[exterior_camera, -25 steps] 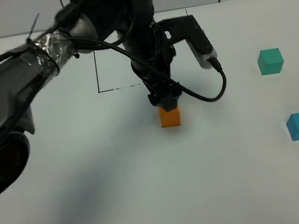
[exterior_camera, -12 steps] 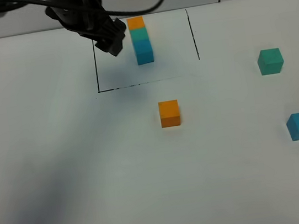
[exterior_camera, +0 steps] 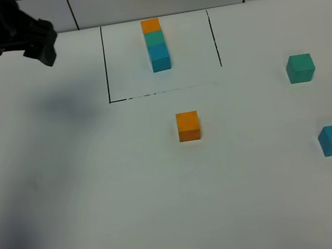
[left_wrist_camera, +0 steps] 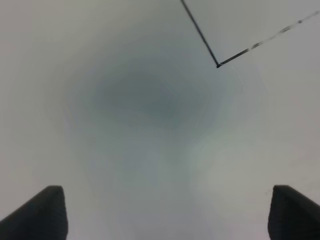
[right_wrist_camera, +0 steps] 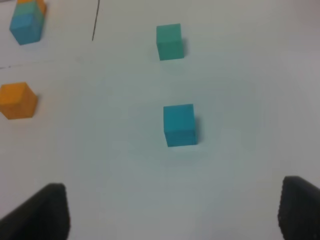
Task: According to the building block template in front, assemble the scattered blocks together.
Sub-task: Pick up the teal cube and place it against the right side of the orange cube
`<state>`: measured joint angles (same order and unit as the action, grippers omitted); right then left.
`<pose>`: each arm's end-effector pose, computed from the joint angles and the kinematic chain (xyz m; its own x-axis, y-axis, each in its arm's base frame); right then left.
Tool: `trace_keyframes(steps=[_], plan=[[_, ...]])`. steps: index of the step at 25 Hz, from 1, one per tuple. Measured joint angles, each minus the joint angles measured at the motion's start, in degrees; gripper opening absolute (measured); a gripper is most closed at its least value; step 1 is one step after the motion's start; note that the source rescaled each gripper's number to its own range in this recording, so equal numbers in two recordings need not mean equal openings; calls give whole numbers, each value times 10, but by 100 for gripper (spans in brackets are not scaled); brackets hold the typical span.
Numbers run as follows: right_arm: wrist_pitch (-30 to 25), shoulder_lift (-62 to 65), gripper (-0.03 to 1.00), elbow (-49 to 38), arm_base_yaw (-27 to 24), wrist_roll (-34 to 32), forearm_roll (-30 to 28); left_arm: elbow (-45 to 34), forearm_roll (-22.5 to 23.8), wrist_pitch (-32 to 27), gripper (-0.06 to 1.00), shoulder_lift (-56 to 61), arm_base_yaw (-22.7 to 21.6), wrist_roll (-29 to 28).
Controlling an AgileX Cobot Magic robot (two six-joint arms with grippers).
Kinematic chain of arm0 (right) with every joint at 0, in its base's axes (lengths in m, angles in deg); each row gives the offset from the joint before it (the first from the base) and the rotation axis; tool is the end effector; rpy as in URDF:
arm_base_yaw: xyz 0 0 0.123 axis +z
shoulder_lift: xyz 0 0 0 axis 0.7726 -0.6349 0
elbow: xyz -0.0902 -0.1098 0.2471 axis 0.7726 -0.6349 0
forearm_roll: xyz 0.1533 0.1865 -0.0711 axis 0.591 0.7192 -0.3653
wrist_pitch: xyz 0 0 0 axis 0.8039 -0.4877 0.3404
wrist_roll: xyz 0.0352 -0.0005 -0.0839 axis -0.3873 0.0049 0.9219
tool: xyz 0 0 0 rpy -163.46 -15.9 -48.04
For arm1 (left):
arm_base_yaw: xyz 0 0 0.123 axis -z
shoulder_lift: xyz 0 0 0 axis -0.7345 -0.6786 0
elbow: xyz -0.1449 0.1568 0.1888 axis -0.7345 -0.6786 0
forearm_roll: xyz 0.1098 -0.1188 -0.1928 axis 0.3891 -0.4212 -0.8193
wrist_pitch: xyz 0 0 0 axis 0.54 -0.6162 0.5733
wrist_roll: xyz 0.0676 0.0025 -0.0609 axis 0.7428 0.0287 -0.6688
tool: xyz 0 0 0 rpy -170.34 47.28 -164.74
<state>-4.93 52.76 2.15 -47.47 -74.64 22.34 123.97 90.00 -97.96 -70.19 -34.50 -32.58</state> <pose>-0.0049 0.0009 0.2744 -0.4586 0.0020 -0.8886 -0.0542 0.9981 0.0302 0.3857 -0.0856 0.3221 -0.8342 0.3604 -0.4175 0.3574 0.9297 0.0885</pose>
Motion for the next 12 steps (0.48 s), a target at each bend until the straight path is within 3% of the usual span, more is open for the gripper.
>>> trace_keyframes(steps=[7,12], plan=[[0,0,71,0,0,0,0,-204,32,114,76,170,-24,-50],[0,0,71,0,0,0,0,-300,85,109,76,300,-24,-126]])
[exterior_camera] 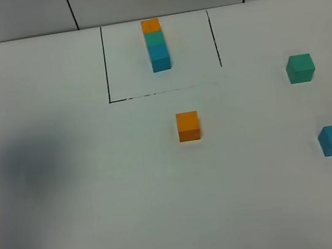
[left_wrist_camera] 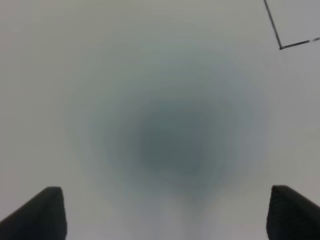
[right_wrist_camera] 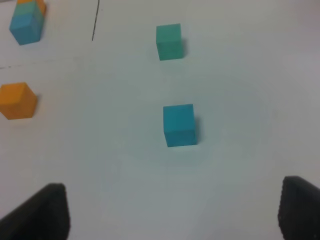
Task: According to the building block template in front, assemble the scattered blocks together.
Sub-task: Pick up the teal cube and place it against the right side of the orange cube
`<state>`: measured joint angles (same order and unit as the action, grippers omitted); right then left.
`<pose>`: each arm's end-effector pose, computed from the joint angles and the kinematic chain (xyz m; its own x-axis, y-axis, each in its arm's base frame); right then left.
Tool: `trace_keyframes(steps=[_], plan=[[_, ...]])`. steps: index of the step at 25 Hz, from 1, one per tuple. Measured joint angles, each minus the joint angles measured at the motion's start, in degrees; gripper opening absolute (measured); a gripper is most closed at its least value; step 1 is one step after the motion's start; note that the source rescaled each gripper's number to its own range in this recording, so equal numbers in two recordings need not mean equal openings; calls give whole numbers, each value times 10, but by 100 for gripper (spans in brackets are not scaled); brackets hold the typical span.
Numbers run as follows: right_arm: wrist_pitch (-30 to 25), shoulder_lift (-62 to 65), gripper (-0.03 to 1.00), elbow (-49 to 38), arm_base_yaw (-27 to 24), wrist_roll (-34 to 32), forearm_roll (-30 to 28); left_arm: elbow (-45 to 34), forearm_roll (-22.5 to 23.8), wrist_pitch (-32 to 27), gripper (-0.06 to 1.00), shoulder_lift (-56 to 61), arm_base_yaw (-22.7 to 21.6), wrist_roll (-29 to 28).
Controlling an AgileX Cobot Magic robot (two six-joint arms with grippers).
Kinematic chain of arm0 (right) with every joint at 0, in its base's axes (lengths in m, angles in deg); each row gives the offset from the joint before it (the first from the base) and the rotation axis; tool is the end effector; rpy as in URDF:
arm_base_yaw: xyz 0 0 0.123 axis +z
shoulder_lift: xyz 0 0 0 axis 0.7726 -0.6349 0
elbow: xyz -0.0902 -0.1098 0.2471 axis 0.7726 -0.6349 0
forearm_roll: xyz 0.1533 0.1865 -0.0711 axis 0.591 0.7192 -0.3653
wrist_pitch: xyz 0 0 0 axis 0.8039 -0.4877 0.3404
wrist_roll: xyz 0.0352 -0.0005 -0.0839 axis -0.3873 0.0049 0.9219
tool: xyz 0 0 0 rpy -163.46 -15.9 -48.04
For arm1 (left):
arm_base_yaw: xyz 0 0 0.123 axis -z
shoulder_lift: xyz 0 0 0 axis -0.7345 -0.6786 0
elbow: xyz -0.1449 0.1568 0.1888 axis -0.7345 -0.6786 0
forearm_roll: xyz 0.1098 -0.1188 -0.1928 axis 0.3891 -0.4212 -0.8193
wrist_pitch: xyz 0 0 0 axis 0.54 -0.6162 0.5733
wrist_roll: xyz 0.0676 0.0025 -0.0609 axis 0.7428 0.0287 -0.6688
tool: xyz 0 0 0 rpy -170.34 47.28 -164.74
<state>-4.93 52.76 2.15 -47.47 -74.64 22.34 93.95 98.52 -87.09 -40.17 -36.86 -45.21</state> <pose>-0.0049 0.0009 0.2744 -0.4586 0.0020 -0.8886 -0.0542 0.9981 0.0302 0.2612 -0.0355 0.3490 -0.7857 0.1864 -0.5898 0.1331 0.9821 0.1330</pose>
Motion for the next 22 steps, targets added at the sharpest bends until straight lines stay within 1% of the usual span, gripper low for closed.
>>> trace_keyframes(steps=[2,5,11,15,22], plan=[[0,0,71,0,0,0,0,-31,8,-13,76,47,0,-14],[0,0,71,0,0,0,0,-68,4,-25,76,116,0,-27],[0,0,71,0,0,0,0,-125,-23,-43,76,241,0,-30],[0,0,71,0,0,0,0,-158,-27,-61,76,316,0,-32],[0,0,71,0,0,0,0,-240,-59,-66,76,453,0,-31]])
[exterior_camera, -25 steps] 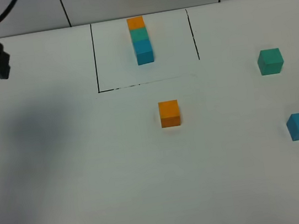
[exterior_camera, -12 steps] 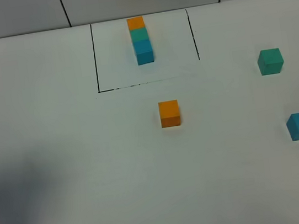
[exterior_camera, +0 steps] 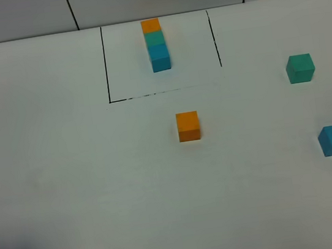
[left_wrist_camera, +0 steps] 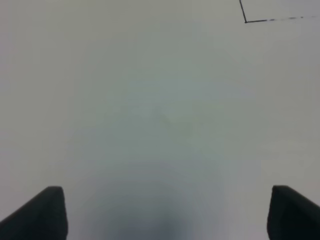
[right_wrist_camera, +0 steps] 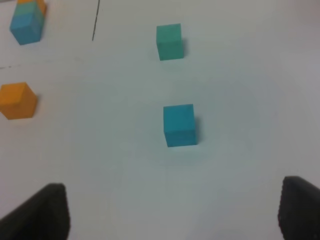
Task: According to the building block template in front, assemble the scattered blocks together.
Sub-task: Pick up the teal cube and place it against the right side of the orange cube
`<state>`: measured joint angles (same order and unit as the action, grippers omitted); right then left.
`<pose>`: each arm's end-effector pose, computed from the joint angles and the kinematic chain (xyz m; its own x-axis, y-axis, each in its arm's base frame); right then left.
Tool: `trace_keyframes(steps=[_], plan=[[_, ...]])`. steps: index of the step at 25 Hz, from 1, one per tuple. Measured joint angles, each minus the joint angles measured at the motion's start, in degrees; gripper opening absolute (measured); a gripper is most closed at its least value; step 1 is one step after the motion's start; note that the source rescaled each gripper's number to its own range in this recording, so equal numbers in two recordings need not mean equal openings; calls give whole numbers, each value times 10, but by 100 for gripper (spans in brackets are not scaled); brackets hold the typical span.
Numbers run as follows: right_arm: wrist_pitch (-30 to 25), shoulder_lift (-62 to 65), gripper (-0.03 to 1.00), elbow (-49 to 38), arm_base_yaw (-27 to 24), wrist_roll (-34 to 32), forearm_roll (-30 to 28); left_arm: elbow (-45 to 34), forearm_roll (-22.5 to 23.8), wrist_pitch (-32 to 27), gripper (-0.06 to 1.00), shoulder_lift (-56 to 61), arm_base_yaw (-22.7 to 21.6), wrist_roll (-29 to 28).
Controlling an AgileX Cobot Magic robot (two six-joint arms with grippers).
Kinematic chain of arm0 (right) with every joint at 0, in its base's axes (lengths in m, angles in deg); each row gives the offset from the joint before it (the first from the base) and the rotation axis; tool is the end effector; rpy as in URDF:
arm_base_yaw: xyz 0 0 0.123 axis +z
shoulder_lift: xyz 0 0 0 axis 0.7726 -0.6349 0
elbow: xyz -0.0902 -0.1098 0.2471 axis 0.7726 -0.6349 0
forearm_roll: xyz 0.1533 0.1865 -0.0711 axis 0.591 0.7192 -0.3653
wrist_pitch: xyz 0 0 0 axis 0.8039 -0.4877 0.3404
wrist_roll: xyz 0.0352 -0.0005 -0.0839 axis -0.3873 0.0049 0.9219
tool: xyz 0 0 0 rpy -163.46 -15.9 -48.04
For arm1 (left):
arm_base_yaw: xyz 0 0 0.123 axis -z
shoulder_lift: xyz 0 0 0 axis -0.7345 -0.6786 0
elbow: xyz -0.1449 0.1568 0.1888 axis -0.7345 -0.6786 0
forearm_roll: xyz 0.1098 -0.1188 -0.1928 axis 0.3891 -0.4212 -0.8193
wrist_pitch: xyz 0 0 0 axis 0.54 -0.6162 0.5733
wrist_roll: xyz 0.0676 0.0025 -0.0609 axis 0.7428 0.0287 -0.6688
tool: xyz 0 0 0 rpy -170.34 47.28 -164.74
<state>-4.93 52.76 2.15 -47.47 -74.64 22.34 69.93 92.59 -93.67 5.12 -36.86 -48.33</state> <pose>-0.0049 0.0009 0.2744 -0.4586 0.0020 -0.8886 -0.0542 0.9981 0.0302 0.0687 -0.0074 0.3411 -0.6301 0.0322 -0.7758 0.0851 0.9960 -0.0277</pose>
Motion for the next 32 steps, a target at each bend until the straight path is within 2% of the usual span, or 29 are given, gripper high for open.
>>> trace_keyframes(steps=[12,18,32], plan=[[0,0,71,0,0,0,0,-127,-38,-7,75,199,0,19],[0,0,71,0,0,0,0,-146,-56,-7,75,278,0,33],[0,0,71,0,0,0,1,-146,-71,-8,74,288,0,57]])
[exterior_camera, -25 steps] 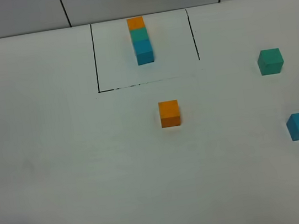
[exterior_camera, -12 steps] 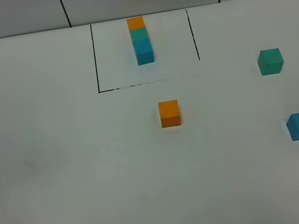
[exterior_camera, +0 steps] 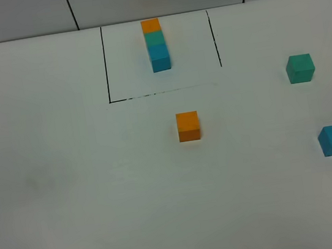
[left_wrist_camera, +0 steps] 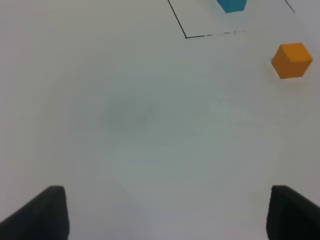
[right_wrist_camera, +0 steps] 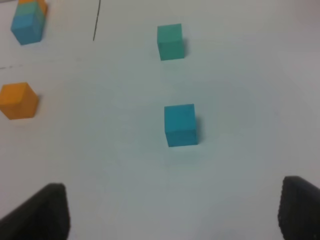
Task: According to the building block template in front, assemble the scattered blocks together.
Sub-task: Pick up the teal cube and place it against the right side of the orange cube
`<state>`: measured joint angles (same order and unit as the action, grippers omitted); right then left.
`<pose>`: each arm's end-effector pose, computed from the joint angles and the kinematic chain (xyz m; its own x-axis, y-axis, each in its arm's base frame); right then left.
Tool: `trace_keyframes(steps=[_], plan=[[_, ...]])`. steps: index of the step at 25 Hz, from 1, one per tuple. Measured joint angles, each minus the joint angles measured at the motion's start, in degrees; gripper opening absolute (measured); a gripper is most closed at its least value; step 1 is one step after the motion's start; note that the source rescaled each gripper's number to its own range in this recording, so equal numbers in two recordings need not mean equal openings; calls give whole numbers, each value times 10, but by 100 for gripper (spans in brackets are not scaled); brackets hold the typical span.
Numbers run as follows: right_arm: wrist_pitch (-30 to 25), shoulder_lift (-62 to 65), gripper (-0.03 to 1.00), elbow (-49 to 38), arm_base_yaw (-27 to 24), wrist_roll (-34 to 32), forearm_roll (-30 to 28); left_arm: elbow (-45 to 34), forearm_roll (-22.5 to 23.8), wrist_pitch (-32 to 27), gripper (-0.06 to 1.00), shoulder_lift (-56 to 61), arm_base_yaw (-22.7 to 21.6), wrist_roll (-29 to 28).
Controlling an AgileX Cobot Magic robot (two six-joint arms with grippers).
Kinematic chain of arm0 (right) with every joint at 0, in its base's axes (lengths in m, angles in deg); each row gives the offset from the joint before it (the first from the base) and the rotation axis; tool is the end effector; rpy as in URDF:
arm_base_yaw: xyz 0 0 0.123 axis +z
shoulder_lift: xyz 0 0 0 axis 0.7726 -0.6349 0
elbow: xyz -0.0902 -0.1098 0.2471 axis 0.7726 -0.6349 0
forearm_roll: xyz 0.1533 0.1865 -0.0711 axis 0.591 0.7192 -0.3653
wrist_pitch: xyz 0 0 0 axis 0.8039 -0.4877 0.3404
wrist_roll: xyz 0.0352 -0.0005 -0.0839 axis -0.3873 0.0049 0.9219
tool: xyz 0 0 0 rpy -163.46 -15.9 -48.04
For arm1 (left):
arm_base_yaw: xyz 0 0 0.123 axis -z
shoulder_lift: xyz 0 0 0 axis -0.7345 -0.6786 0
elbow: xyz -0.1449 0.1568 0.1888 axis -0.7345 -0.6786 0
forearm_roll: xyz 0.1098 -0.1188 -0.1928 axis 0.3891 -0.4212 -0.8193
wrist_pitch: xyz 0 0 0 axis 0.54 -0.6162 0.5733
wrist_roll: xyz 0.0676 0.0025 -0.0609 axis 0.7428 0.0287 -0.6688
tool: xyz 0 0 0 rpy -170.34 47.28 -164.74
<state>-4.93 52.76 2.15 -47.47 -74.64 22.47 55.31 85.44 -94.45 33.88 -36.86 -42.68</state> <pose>-0.0050 0.0011 0.2744 -0.4587 0.0031 -0.8886 -0.0555 0.9979 0.0321 -0.0064 -0.0035 0.2801 -0.4382 0.0329 -0.8983 0.2046 0.9767 -0.0641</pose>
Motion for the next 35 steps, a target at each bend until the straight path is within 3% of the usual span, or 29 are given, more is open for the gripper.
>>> trace_keyframes(steps=[9,35], plan=[[0,0,71,0,0,0,0,0,0,0,74,0,-65,1],[0,0,71,0,0,0,0,0,0,0,74,0,-68,1]])
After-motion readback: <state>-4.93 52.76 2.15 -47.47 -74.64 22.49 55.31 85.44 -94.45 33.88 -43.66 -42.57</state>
